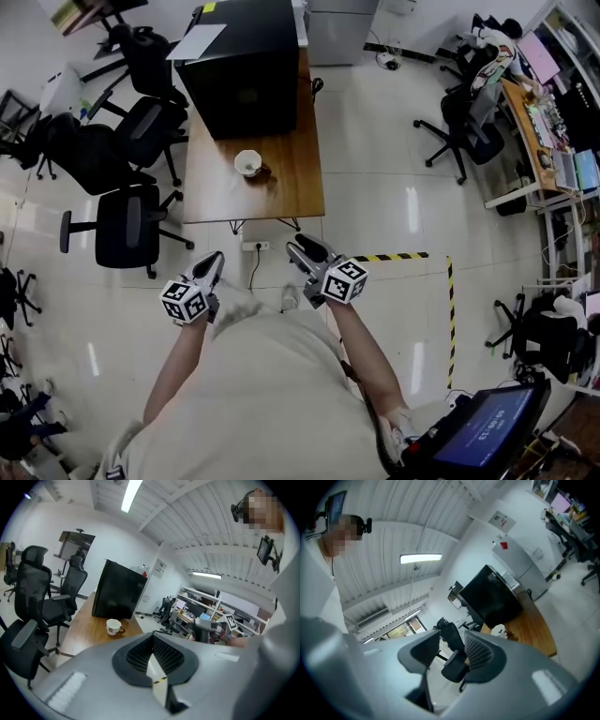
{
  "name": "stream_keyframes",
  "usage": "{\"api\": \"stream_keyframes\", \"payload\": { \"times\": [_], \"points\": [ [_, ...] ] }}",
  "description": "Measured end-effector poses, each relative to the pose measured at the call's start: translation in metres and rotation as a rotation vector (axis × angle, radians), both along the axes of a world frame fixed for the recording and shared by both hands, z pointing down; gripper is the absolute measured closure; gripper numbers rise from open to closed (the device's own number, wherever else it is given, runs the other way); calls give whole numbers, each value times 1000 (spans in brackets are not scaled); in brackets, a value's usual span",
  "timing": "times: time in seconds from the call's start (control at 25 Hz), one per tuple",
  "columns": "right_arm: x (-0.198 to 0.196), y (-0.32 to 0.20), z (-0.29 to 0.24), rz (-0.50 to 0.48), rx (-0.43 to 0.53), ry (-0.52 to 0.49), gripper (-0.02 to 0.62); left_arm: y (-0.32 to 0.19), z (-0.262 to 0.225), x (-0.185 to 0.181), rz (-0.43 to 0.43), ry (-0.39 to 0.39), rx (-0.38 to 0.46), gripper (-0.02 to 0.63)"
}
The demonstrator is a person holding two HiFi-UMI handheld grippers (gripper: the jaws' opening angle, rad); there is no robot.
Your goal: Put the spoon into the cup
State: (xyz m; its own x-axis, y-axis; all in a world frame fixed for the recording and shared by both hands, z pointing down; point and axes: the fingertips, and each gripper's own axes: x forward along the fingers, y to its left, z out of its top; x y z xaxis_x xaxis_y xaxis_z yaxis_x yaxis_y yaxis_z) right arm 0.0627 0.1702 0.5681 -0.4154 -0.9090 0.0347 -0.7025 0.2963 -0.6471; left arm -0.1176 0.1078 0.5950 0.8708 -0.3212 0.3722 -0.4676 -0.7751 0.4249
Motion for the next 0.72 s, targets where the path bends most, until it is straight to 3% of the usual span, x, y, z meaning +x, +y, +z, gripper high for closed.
{"api": "stream_keyframes", "payload": {
  "times": [0.12, 0.24, 0.36, 0.48, 0.72],
  "points": [
    [-12, 2, -7, 8, 6, 16, 435, -3, -5, -8, 22, 89, -60, 606],
    [-9, -1, -9, 107, 0, 57, 436, -10, -10, -12, 62, 133, -82, 606],
    [-13, -2, -17, 208, 7, 54, 436, -12, -21, -23, 124, 137, -62, 606],
    [-26, -15, -18, 216, 7, 96, 440, -25, -24, -41, 134, 130, -37, 606],
    [-43, -26, -48, 295, 57, 300, 436, -44, -3, -71, 148, 64, -41, 606]
  ]
}}
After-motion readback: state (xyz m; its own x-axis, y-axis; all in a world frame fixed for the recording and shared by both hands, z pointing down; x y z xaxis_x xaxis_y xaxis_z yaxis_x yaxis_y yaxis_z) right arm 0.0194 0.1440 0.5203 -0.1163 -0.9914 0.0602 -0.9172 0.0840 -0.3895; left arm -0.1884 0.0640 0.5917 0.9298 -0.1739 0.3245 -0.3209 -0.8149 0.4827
